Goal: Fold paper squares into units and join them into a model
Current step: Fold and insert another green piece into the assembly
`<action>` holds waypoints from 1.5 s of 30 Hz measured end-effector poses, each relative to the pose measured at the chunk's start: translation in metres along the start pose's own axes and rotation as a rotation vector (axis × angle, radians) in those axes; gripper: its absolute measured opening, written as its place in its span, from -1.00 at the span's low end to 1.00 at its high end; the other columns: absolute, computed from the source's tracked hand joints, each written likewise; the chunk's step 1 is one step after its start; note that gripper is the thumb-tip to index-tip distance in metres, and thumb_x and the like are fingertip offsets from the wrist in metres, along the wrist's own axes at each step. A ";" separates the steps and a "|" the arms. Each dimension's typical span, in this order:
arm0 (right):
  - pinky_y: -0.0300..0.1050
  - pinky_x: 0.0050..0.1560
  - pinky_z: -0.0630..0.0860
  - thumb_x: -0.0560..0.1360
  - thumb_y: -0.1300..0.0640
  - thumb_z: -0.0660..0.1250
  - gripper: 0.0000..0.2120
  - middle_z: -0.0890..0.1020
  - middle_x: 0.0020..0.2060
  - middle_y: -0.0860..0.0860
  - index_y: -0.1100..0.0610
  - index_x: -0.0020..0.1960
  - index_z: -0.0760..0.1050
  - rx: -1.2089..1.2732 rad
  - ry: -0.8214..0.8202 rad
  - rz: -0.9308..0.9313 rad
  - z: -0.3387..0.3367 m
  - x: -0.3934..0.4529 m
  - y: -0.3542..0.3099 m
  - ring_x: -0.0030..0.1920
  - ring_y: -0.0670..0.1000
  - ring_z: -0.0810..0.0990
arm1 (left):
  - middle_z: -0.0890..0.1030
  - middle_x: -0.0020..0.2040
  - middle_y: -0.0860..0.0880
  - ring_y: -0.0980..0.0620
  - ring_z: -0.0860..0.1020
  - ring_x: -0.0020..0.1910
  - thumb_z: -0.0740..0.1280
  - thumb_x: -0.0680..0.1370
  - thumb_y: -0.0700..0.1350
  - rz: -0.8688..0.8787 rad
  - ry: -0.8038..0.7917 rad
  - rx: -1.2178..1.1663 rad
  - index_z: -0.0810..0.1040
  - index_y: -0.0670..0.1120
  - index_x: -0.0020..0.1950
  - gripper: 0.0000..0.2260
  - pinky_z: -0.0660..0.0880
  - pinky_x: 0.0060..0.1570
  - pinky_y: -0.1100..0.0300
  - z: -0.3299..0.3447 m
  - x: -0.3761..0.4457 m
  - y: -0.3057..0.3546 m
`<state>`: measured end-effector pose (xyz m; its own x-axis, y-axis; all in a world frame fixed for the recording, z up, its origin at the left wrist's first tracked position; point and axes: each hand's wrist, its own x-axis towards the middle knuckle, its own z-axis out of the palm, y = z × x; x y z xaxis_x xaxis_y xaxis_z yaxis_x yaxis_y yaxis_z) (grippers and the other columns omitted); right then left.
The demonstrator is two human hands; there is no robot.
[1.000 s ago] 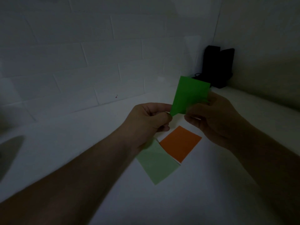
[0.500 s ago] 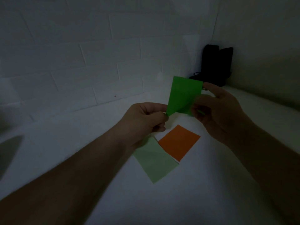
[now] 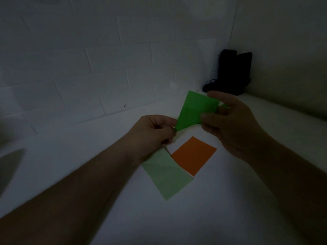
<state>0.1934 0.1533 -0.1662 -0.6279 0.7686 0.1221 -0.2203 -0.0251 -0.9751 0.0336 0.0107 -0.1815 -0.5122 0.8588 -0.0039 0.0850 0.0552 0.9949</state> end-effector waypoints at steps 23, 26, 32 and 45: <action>-0.07 -0.14 0.69 0.55 0.26 0.37 -0.75 0.68 -0.09 0.10 -0.07 0.10 0.59 -0.344 -0.293 -0.163 0.006 -0.014 -0.005 -0.06 0.04 0.72 | 0.74 -0.06 -0.10 -0.06 0.69 -0.13 0.42 0.59 -0.22 0.299 0.007 0.195 0.72 -0.04 0.12 -0.84 0.63 -0.13 0.15 -0.005 0.003 -0.002; 0.02 -0.03 0.70 0.55 0.26 0.37 -0.70 0.70 -0.10 0.06 -0.11 0.14 0.56 -0.419 -0.309 -0.150 0.001 -0.010 -0.007 -0.01 0.09 0.71 | 0.75 -0.06 -0.07 -0.07 0.71 -0.04 0.48 0.52 -0.24 0.285 -0.096 0.227 0.72 -0.06 0.12 -0.80 0.67 -0.01 0.08 -0.009 0.001 -0.001; 0.09 -0.05 0.68 0.48 0.27 0.46 -0.63 0.73 -0.10 0.03 -0.13 0.13 0.57 -0.386 -0.310 -0.065 0.003 -0.011 0.000 -0.04 0.12 0.73 | 0.75 -0.04 -0.06 -0.02 0.71 0.02 0.46 0.53 -0.25 0.356 -0.009 0.167 0.72 -0.09 0.09 -0.83 0.61 0.15 0.08 -0.007 0.003 -0.002; -0.34 -0.27 0.55 0.48 0.32 0.47 -0.77 0.67 -0.35 -0.14 -0.02 -0.14 0.62 -0.339 -0.050 -0.272 0.009 -0.012 -0.004 -0.32 -0.19 0.62 | 0.69 -0.12 -0.06 -0.06 0.64 -0.11 0.42 0.60 -0.13 0.350 0.117 0.108 0.68 0.02 -0.04 -0.94 0.57 0.01 0.03 0.005 -0.003 0.001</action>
<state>0.1947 0.1383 -0.1624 -0.6178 0.6862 0.3840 -0.1306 0.3920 -0.9106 0.0395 0.0114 -0.1807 -0.5300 0.7714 0.3521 0.3586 -0.1724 0.9174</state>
